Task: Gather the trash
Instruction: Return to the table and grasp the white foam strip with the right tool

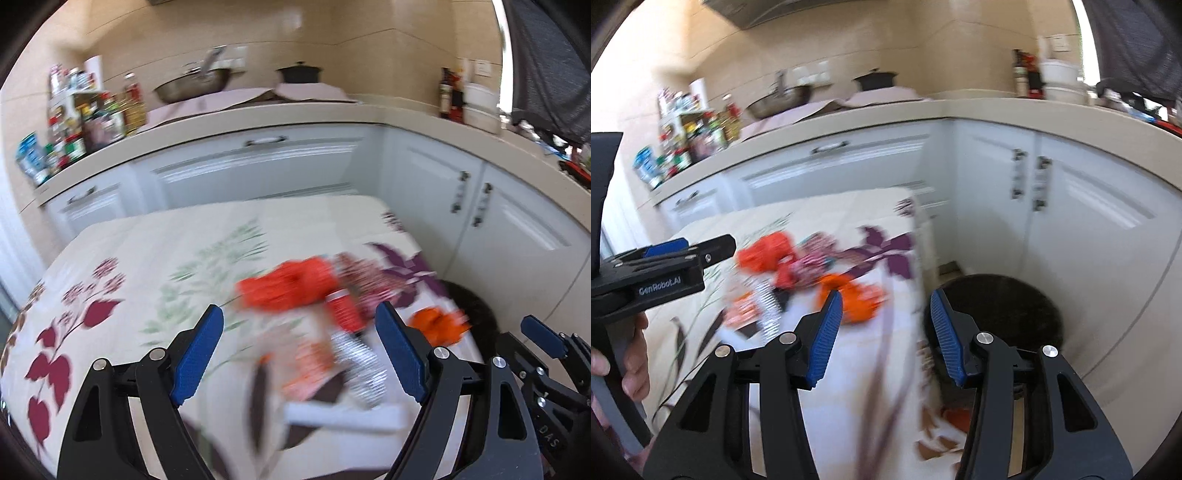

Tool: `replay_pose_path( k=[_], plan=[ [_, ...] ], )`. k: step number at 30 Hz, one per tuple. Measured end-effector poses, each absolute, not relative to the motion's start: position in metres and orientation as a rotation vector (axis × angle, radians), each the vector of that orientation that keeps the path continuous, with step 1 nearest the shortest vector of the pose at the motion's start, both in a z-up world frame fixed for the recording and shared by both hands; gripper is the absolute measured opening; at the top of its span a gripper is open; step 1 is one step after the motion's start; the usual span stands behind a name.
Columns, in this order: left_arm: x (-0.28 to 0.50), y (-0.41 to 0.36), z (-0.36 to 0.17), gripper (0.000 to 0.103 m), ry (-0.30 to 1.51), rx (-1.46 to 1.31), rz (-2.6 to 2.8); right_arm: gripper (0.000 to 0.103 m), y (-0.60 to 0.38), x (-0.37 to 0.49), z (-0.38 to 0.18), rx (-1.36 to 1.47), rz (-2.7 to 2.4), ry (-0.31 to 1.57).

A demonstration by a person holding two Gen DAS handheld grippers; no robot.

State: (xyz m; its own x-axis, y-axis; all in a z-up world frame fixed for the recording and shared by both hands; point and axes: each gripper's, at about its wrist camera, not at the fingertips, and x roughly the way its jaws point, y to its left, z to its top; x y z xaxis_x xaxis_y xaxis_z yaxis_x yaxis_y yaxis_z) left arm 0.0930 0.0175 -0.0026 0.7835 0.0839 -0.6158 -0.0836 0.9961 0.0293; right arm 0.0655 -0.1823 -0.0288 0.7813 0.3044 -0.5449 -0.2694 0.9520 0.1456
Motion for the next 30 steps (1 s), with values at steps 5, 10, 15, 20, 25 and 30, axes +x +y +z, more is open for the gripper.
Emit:
replay_pose_path(
  k=[5, 10, 15, 20, 25, 30],
  plan=[
    [0.076, 0.06, -0.015, 0.081, 0.695, -0.015, 0.174, 0.048, -0.143, 0.056, -0.037, 0.024, 0.393, 0.644],
    [0.064, 0.093, -0.024, 0.081, 0.713, -0.047, 0.227, 0.048, -0.119, 0.05, -0.044, -0.014, 0.44, 0.682],
    [0.054, 0.114, -0.031, 0.081, 0.725, -0.07, 0.254, 0.048, -0.101, 0.051, -0.05, -0.048, 0.462, 0.716],
    [0.051, 0.128, -0.037, 0.081, 0.739, -0.1, 0.268, 0.048, -0.092, 0.055, -0.056, -0.075, 0.47, 0.747],
    [0.051, 0.137, -0.039, 0.081, 0.743, -0.118, 0.274, 0.048, -0.088, 0.061, -0.059, -0.09, 0.47, 0.767],
    [0.051, 0.141, -0.043, 0.081, 0.756, -0.124, 0.275, 0.051, -0.083, 0.067, -0.062, -0.107, 0.485, 0.801]
  ],
)
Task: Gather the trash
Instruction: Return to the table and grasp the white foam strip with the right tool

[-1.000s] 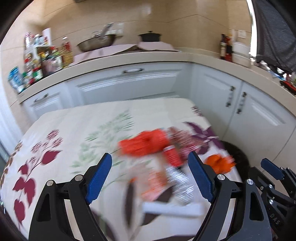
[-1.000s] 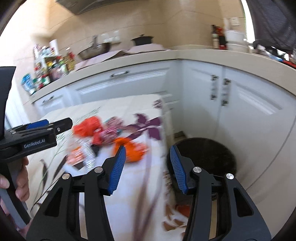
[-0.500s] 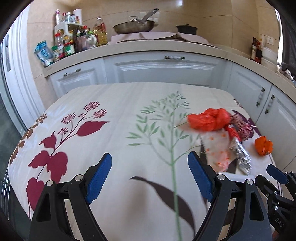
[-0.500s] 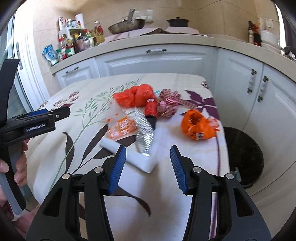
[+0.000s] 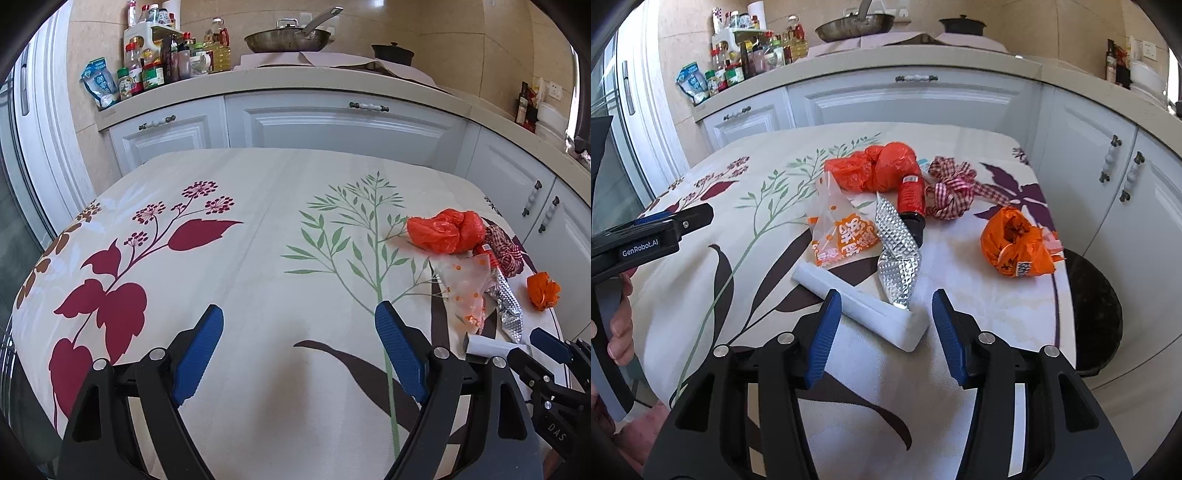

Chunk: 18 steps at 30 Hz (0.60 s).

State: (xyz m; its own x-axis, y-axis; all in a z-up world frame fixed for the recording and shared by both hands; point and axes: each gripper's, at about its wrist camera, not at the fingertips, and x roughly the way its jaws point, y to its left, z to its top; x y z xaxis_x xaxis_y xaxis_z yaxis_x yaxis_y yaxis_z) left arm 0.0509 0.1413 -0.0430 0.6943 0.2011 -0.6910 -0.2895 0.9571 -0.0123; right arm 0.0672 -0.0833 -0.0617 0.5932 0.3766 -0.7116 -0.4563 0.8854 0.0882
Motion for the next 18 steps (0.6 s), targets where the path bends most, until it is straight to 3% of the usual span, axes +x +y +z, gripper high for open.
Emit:
replay_pose_path(
  k=[5, 9, 18],
  plan=[
    [0.051, 0.142, -0.046, 0.081, 0.765, -0.126, 0.274, 0.05, -0.079, 0.064, -0.065, -0.148, 0.5, 0.814],
    [0.052, 0.139, -0.046, 0.081, 0.769, -0.121, 0.269, 0.031, -0.08, 0.06, -0.065, -0.164, 0.495, 0.806],
    [0.049, 0.125, -0.049, 0.081, 0.781, -0.1, 0.243, 0.014, -0.084, 0.051, -0.066, -0.159, 0.512, 0.797]
  ],
)
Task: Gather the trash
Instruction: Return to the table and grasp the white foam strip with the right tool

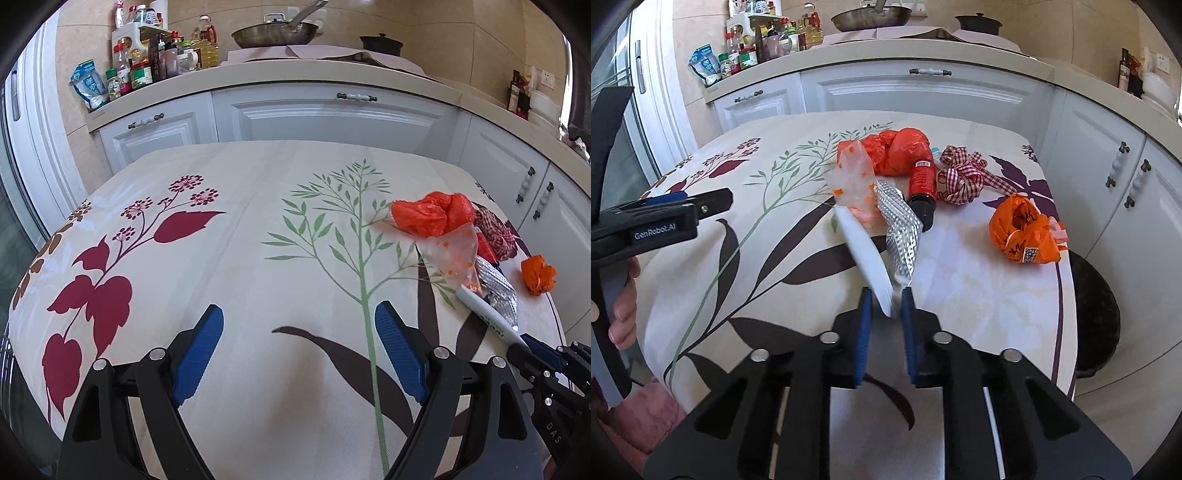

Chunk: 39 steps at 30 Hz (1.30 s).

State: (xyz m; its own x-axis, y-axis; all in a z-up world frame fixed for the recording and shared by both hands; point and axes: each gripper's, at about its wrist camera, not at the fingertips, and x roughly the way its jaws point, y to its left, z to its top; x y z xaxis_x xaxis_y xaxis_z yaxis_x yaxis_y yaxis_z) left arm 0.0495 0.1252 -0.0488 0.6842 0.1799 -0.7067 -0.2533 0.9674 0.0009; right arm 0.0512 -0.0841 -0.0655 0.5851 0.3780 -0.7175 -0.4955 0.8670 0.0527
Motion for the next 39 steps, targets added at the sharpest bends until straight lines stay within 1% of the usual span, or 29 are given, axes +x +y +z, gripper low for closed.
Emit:
replay_pose_path(
  k=[11, 13, 14, 22, 29, 39],
  plan=[
    [0.046, 0.119, -0.051, 0.081, 0.788, -0.09, 0.232, 0.015, -0.078, 0.049, -0.066, -0.147, 0.528, 0.782],
    [0.045, 0.119, -0.052, 0.081, 0.789, -0.091, 0.232, 0.012, -0.077, 0.049, -0.066, -0.148, 0.529, 0.777],
    [0.045, 0.119, -0.052, 0.081, 0.79, -0.093, 0.232, 0.004, -0.077, 0.049, -0.066, -0.147, 0.534, 0.777],
    [0.045, 0.116, -0.054, 0.081, 0.795, -0.086, 0.226, 0.003, -0.082, 0.035, -0.055, -0.126, 0.545, 0.729],
    [0.047, 0.091, -0.052, 0.081, 0.794, -0.058, 0.19, 0.003, -0.102, 0.023, -0.042, -0.09, 0.532, 0.685],
    [0.055, 0.029, -0.046, 0.082, 0.774, 0.012, 0.086, 0.003, -0.151, 0.014, -0.035, -0.025, 0.43, 0.643]
  ],
)
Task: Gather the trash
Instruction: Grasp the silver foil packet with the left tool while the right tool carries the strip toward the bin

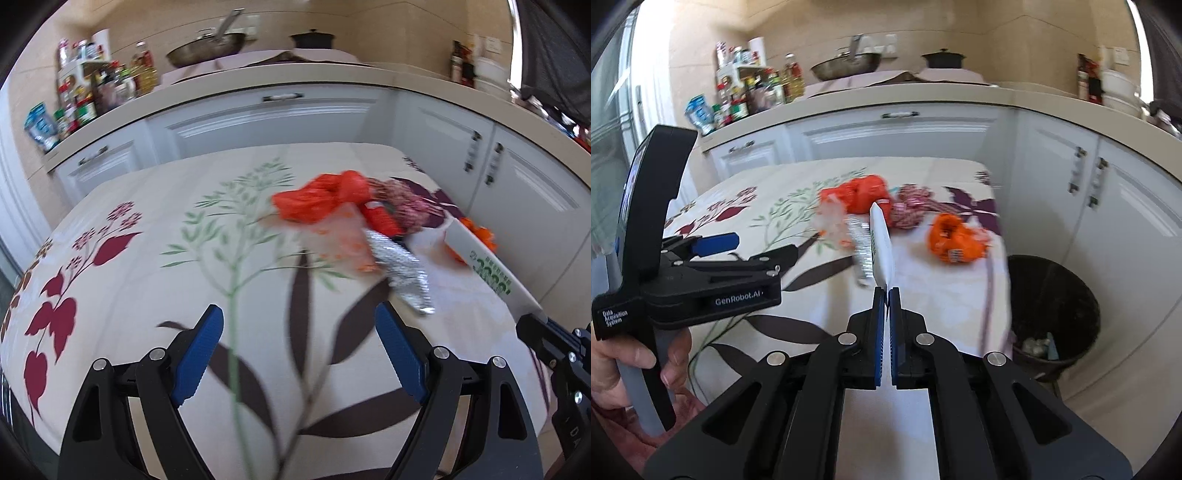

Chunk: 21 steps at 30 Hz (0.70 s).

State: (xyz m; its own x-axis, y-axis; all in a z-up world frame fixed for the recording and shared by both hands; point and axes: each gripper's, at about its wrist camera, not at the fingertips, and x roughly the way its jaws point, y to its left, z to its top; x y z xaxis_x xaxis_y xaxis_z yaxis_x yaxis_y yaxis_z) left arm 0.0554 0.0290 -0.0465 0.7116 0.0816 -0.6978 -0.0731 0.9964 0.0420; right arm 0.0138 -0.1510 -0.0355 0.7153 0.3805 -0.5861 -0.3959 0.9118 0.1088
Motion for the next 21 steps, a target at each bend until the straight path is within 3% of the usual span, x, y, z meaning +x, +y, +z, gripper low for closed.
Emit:
replay_pose_path(
  k=[15, 17, 21],
  plan=[
    [0.086, -0.029, -0.057, 0.081, 0.78, 0.053, 0.037, 0.003, -0.227, 0.024, -0.039, 0.042, 0.249, 0.608],
    [0.089, -0.032, -0.061, 0.061, 0.793, 0.058, 0.029, 0.003, -0.234, 0.027, -0.041, 0.053, 0.241, 0.609],
    [0.095, -0.036, -0.068, 0.047, 0.825, 0.065, 0.021, 0.003, -0.242, 0.034, -0.045, 0.067, 0.238, 0.615]
  ],
)
